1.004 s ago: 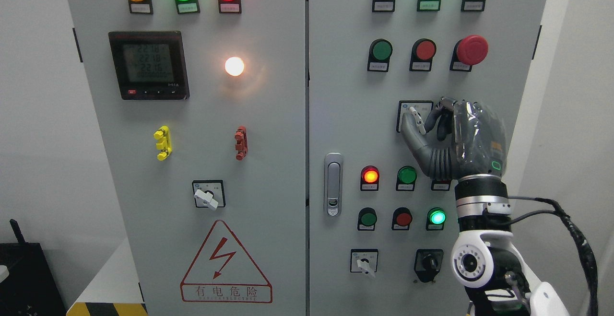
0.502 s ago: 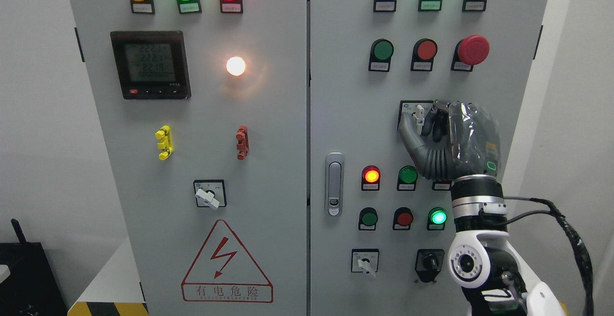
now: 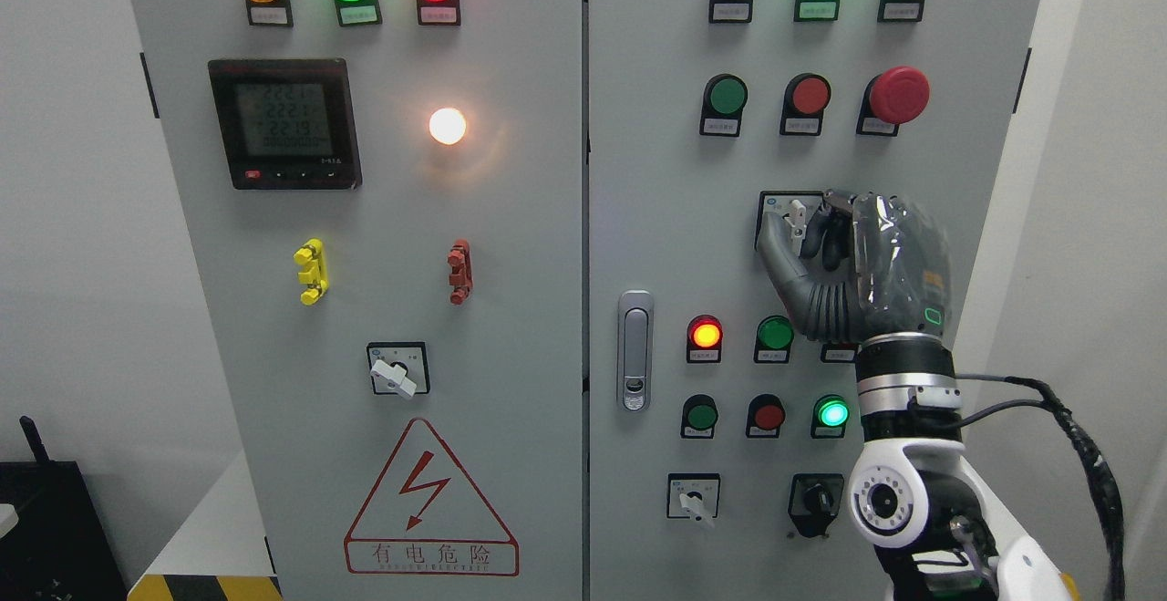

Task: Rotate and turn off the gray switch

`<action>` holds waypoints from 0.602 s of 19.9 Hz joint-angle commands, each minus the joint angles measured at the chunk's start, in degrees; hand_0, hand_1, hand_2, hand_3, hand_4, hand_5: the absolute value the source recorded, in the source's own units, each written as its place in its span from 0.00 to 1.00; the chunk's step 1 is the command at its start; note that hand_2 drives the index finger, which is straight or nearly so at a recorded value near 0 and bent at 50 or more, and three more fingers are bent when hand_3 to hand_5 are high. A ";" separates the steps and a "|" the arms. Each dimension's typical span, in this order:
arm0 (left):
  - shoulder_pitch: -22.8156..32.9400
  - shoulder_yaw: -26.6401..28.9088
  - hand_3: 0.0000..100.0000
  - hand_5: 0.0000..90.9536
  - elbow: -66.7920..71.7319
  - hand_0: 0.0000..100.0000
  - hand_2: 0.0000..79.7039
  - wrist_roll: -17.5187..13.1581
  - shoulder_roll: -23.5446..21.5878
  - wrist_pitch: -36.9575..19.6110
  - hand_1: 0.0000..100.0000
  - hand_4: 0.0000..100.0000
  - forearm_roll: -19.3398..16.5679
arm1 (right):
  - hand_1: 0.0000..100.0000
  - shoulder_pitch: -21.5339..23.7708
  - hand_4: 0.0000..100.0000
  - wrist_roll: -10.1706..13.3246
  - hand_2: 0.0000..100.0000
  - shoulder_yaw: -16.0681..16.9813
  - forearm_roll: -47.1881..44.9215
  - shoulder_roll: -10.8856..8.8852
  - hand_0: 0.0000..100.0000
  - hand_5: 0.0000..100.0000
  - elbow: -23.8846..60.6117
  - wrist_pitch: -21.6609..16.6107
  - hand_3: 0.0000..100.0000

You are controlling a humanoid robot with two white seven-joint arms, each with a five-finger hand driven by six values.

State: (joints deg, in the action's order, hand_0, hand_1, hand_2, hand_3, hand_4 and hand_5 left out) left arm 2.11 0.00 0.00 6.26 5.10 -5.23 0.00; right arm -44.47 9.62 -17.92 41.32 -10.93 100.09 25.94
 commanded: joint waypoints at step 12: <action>-0.01 1.85 0.00 0.00 1.32 0.12 0.00 0.06 0.00 0.04 0.39 0.00 -0.44 | 0.34 0.35 0.90 0.13 0.76 0.42 0.07 -0.23 0.53 1.00 0.54 -0.54 1.00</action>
State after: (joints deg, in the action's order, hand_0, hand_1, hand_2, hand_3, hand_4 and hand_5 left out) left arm 2.14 0.00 0.00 6.11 5.10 -5.23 0.00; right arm -44.36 9.70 -17.88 41.17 -10.93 100.15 25.84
